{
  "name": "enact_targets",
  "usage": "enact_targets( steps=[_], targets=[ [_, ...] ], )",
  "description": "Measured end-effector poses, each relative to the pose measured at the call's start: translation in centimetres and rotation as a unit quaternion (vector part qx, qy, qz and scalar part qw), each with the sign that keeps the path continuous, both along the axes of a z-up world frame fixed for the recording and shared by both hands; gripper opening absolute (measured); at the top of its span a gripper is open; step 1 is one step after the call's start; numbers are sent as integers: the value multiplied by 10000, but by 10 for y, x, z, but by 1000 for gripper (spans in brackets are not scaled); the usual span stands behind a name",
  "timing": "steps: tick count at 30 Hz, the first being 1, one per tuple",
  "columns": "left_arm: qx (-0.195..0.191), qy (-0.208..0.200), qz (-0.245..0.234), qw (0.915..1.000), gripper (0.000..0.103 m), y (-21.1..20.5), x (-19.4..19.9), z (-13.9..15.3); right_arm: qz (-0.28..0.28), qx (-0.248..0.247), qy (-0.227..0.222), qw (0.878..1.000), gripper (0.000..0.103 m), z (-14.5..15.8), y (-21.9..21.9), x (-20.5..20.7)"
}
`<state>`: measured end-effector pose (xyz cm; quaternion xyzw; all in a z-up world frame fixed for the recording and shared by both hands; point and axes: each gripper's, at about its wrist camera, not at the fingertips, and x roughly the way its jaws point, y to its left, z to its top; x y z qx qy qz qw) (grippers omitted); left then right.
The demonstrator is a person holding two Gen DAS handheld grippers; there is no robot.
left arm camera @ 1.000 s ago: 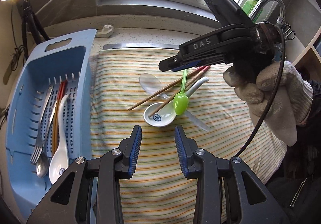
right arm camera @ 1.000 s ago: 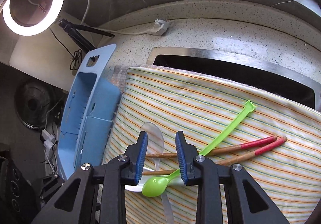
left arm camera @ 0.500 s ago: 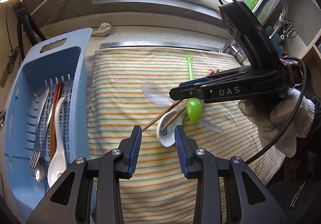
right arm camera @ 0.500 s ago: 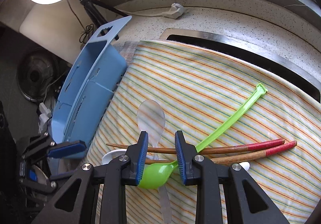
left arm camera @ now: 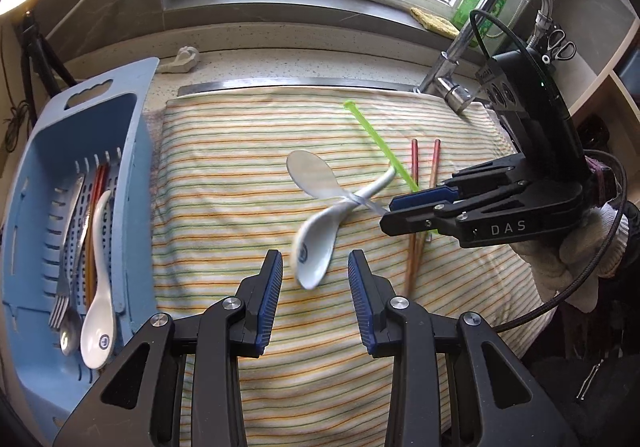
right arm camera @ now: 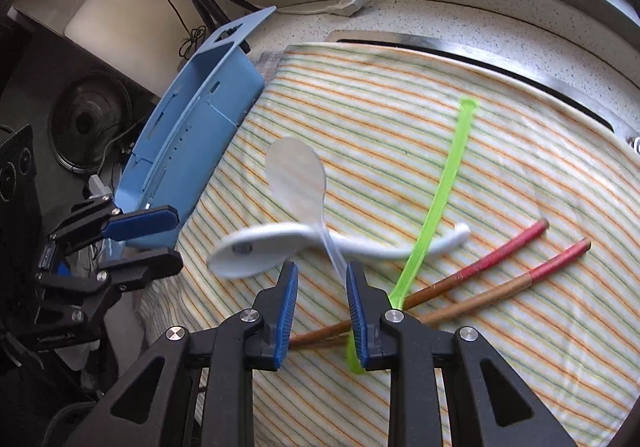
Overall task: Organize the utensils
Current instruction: 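Move both open tools back over the red-tipped chopsticks on the towel, then lower both tools onto the two red-tipped chopsticks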
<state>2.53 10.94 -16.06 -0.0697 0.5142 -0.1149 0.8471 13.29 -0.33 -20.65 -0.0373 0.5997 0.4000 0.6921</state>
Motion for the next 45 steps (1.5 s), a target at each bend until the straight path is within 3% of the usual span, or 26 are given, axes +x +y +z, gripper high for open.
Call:
enact_targets(
  steps=[5,10,13,25,29,34,45],
  targets=[
    [29,16,-65,10000,32,-5,0,1,-259,-43,138,9996,23,-6,-28,-6],
    [48,14,-228,9997,32,-14,1,2,-856,592,221,9943,23,13,-63,-4],
    [51,33,-405,9992,32,-25,1,1,-1250,719,286,9891,23,16,-79,2],
    [-82,204,-1216,9923,32,-83,2,-13,-2214,771,871,9682,23,-15,-114,-6],
    [-47,267,-1315,9909,30,-90,6,-19,-2296,760,905,9661,23,-18,-111,-6],
    [97,299,-1325,9907,30,-91,10,-25,-2452,383,766,9657,22,-22,-114,-3],
    [72,328,-1359,9902,29,-89,10,-27,-2485,353,684,9656,21,-22,-111,-1]
  ],
)
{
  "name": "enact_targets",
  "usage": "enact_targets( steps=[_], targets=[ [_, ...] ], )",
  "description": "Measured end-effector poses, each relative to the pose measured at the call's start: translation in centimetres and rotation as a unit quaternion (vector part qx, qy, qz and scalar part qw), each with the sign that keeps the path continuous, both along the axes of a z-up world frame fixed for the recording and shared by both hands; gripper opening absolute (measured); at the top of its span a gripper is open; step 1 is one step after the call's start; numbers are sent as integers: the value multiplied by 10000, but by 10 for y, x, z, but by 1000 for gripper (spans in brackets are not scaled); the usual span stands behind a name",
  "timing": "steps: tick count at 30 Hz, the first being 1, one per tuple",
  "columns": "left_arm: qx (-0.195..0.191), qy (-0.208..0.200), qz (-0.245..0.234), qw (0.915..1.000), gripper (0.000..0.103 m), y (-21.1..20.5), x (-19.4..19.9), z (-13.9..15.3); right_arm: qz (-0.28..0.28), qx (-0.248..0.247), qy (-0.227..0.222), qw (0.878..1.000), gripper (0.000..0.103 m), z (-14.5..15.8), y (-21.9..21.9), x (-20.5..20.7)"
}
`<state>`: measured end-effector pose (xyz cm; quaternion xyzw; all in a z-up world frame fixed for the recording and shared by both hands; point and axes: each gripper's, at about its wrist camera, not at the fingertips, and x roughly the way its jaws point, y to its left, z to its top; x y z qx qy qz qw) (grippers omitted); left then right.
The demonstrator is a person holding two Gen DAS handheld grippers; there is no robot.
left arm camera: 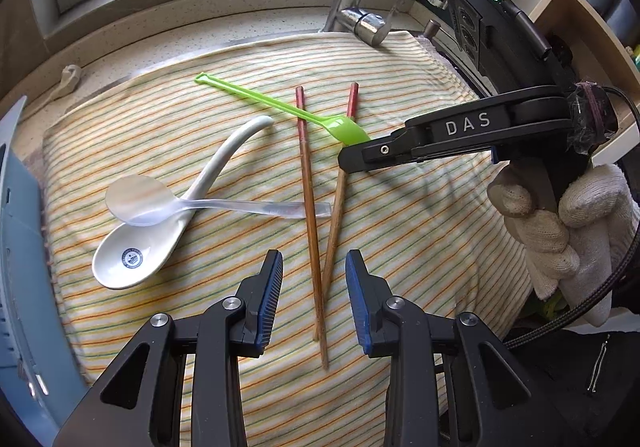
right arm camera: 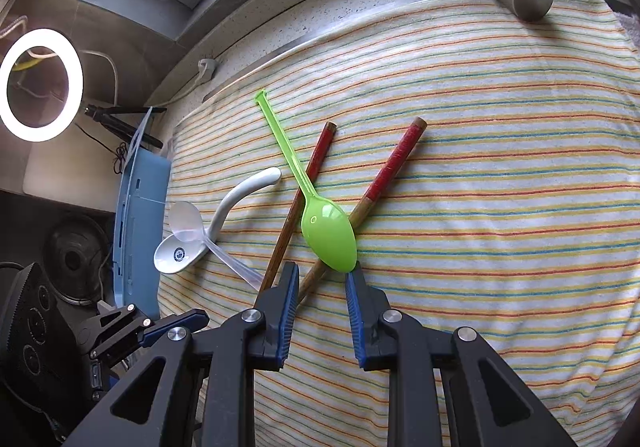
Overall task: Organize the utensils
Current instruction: 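Lower both tools onto the two red-tipped chopsticks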
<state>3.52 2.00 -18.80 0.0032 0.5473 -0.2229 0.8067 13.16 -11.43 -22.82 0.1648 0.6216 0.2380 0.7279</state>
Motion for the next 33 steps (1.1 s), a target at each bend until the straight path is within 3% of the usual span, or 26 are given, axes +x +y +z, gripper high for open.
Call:
enact_targets(
  steps=[9,14,18,23,30,33],
  targets=[
    [209,1,-10,9998,30,-5,8,-8,65,-257,-147,9995,21,3,10,-2],
    [316,13,97,9995,29,5,10,-10,16,-359,-151,9992,14,2,8,-2],
    [225,25,116,9997,29,9,8,-8,-20,-382,-154,9992,14,3,1,-3],
    [2,-6,66,10000,29,3,10,3,-253,64,55,9996,14,2,-7,-3],
    [216,28,-10,9998,29,-12,22,-4,-430,247,271,9984,16,-4,2,-1],
    [349,101,-3,9993,20,-14,28,-11,-411,74,274,9988,16,-8,8,0]
  ],
)
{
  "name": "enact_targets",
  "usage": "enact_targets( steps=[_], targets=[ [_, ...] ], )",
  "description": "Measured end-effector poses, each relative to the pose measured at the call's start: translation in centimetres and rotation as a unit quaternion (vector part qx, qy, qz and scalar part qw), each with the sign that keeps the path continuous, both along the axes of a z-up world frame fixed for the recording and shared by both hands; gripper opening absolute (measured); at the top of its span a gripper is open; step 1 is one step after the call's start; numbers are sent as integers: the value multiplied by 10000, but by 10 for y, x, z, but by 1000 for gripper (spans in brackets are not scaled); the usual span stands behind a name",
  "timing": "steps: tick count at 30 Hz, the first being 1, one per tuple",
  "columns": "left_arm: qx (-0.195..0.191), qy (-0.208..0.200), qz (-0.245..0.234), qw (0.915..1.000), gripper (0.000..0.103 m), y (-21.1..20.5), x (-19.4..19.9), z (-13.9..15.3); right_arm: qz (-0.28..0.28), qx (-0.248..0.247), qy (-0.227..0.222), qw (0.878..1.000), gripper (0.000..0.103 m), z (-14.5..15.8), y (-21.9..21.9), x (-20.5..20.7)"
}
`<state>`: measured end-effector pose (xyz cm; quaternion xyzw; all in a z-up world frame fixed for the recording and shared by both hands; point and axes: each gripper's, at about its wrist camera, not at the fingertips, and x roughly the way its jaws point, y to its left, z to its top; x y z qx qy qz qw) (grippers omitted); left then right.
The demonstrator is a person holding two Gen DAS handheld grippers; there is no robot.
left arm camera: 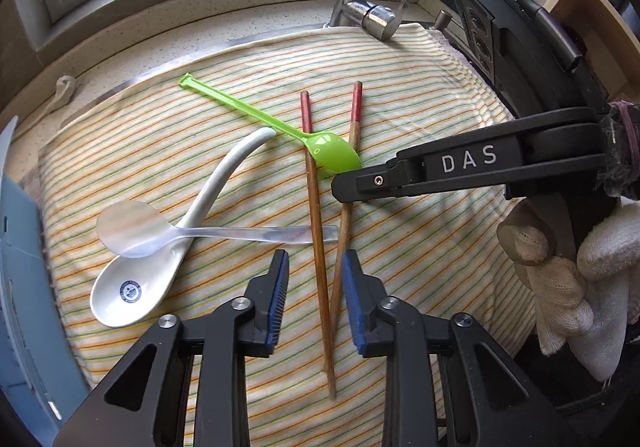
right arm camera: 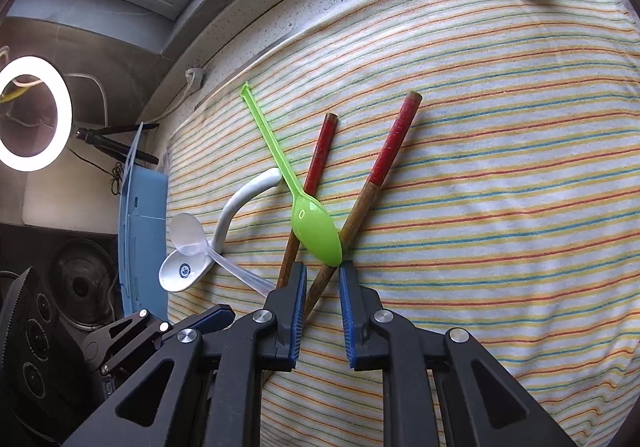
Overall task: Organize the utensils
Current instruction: 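Lower both tools onto the two red-tipped chopsticks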
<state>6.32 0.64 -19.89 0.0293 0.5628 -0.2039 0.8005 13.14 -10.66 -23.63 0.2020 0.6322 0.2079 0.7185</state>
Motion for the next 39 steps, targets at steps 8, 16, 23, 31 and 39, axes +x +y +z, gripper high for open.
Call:
enact_targets(
  steps=[8,16,23,31,39],
  targets=[
    [114,144,-152,9997,8,2,-6,-10,39,-133,-81,9999,13,2,-2,-6],
    [57,151,11,9999,8,12,-10,-10,-127,-38,59,9999,13,3,-23,-12],
    [-14,88,-51,9999,14,-2,6,1,-179,110,131,9997,13,0,-23,-15],
    [371,102,-295,9988,14,-29,33,-8,-233,206,122,9994,13,0,-29,-19],
    [407,286,-382,9980,7,-32,46,-22,-211,253,27,9995,12,-2,-33,-22]
  ],
)
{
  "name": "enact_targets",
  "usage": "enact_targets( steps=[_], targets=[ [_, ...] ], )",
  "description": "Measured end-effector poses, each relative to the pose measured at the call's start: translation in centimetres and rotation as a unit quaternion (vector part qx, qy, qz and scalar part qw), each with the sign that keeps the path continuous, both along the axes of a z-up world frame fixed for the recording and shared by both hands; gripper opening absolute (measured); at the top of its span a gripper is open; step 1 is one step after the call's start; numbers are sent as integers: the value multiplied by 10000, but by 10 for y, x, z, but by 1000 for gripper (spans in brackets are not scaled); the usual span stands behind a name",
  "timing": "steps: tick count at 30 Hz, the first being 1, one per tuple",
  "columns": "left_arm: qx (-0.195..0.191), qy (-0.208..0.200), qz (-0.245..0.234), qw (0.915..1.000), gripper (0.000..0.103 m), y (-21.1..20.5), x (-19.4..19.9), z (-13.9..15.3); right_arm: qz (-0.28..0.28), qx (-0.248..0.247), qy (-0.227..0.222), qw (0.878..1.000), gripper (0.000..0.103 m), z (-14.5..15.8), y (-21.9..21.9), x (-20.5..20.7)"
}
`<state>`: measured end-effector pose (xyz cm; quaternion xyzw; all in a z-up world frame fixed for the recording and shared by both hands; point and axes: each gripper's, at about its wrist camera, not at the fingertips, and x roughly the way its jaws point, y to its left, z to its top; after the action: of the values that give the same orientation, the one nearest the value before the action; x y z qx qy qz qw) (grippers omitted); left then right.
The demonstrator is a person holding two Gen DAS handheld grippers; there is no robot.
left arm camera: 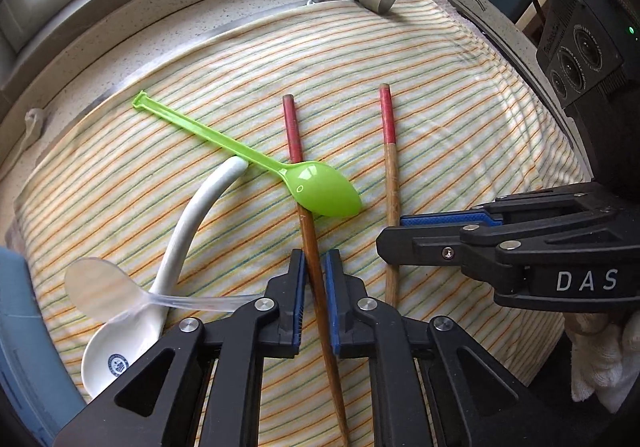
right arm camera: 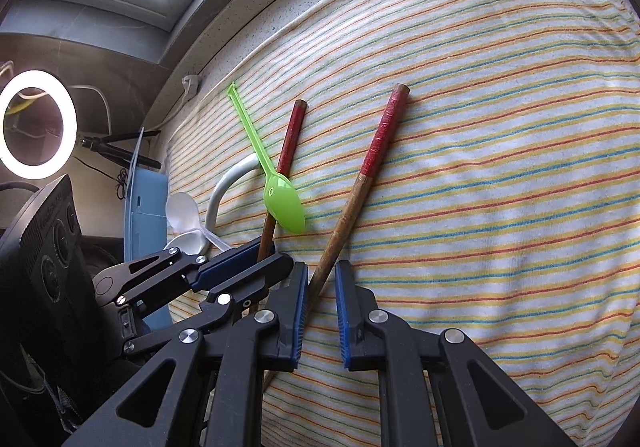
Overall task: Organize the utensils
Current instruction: 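Lower both tools onto the two red-tipped chopsticks, then close the left tool on one chopstick while the right tool grips the other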
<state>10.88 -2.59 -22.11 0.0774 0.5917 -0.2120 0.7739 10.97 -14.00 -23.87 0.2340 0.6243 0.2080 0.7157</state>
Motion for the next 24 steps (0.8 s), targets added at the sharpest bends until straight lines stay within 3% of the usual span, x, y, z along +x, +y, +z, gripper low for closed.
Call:
enact_targets(
  steps=[10,16,24],
  targets=[
    [-235,112,-120,9996,5,-8,-16,8,-351,438,163,9983,8,-5,-24,-5],
    [-458,149,-246,9985,5,-27,-23,9,-631,444,147,9969,8,-2,-54,-15],
    [-378,-27,-390,9985,5,-54,-21,13,-976,411,175,9942,8,-2,-89,-24]
  ],
)
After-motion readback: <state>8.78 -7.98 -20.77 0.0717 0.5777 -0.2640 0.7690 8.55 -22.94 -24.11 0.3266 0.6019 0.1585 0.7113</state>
